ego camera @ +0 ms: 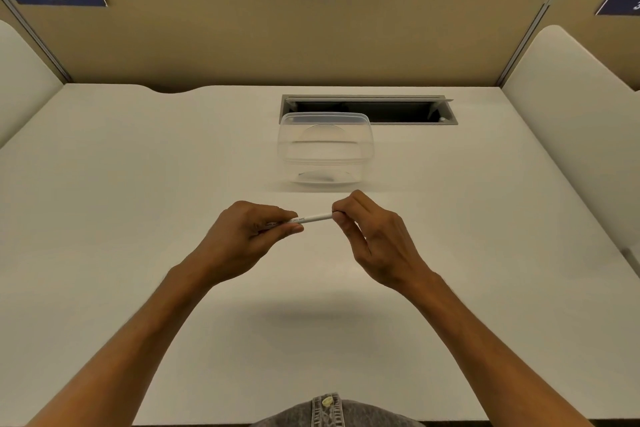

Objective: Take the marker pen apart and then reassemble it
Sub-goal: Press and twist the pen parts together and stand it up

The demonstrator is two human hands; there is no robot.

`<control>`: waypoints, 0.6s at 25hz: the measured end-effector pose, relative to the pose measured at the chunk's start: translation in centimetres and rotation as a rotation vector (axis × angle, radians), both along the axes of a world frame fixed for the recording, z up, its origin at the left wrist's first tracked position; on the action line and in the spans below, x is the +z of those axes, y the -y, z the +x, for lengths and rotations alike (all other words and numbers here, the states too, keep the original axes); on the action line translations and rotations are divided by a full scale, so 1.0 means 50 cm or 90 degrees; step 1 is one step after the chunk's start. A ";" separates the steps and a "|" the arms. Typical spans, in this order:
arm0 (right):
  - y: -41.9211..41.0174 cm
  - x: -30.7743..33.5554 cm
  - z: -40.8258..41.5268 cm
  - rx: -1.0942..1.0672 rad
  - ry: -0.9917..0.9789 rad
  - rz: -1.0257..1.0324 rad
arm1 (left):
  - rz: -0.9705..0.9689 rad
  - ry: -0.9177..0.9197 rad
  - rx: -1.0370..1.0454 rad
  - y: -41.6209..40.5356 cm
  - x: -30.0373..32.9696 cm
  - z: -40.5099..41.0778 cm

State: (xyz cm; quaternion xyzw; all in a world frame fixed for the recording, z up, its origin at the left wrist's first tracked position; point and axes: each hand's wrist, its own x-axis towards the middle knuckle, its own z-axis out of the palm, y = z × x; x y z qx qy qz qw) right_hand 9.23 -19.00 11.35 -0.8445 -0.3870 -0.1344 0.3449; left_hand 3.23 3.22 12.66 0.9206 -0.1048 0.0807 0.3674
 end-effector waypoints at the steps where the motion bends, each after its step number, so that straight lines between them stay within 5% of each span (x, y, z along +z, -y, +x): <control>1: -0.002 0.000 -0.001 0.010 -0.020 0.015 | 0.007 0.004 -0.002 0.000 0.001 -0.002; 7: -0.008 0.005 -0.007 0.003 -0.228 0.077 | 0.066 0.053 0.011 0.011 0.012 -0.006; 11: -0.020 0.010 -0.007 -0.006 -0.485 0.223 | 0.178 0.109 0.006 0.020 0.023 -0.006; 15: -0.016 0.006 -0.008 -0.034 -0.393 0.129 | 0.170 0.076 0.005 0.017 0.019 -0.002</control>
